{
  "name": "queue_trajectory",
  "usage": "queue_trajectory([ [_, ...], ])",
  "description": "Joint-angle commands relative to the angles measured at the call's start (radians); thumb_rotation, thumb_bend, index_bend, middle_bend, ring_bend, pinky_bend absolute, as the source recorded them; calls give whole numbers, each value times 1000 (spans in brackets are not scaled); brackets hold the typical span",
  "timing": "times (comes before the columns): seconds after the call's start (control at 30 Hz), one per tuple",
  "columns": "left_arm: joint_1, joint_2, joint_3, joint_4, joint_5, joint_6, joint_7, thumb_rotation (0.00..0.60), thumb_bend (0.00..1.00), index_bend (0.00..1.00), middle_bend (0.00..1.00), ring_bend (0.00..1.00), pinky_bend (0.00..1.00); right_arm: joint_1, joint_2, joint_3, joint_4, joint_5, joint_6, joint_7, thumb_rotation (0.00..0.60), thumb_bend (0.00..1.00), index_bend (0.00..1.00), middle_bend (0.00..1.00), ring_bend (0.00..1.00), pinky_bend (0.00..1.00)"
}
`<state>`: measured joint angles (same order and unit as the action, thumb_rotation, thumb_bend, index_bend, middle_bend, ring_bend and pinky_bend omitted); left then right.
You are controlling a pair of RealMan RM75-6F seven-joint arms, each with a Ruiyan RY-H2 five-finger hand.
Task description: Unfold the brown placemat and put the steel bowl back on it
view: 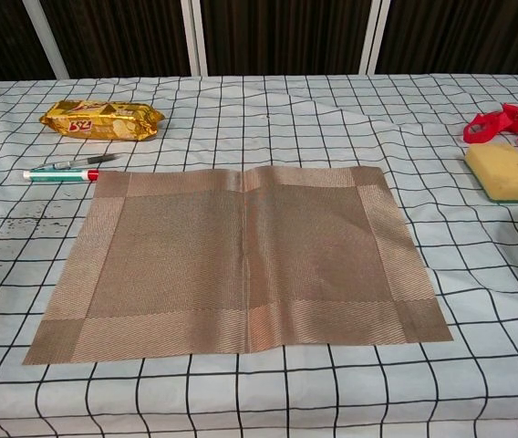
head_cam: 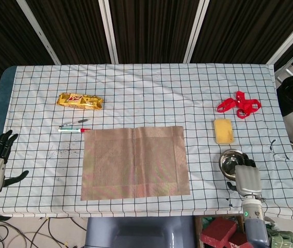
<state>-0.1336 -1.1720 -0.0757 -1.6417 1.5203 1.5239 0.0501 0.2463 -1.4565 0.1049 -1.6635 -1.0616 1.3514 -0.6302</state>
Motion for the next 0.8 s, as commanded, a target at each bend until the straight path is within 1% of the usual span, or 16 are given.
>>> queue_trajectory([
  [0.03, 0, 0, -1, -1, 0, 1, -1, 600, 16, 0, 0, 0, 0, 10, -7, 12, 12, 36, -13, -30, 600, 155, 414, 160, 75, 176],
  [0.23, 1, 1, 0, -2, 1, 2, 0, 600, 16, 0, 0, 0, 0, 33, -18, 26, 28, 99, -38, -80, 600, 220, 425, 179, 81, 180],
  [0.37, 2, 2, -1, -3, 0, 3, -2, 600, 16, 0, 0, 0, 0, 47, -27, 26, 43, 111, -48, -102, 600, 276, 482, 222, 120, 200],
  [0.53, 2, 2, -1, -4, -2, 1, -3, 600, 17, 0, 0, 0, 0, 58, -40, 18, 61, 115, -54, -119, 600, 318, 558, 284, 161, 245],
  [0.63, 2, 3, -1, -5, -3, 0, -3, 600, 16, 0, 0, 0, 0, 63, -44, 14, 68, 106, -54, -114, 600, 359, 662, 345, 193, 255],
  [0.7, 2, 3, -1, -6, -4, 0, -3, 600, 16, 0, 0, 0, 0, 63, -49, 11, 77, 80, -45, -95, 600, 379, 741, 380, 212, 270],
  [0.8, 2, 3, -1, -6, -4, -1, -4, 600, 16, 0, 0, 0, 0, 61, -55, 7, 91, 35, -31, -55, 600, 404, 825, 420, 227, 279],
])
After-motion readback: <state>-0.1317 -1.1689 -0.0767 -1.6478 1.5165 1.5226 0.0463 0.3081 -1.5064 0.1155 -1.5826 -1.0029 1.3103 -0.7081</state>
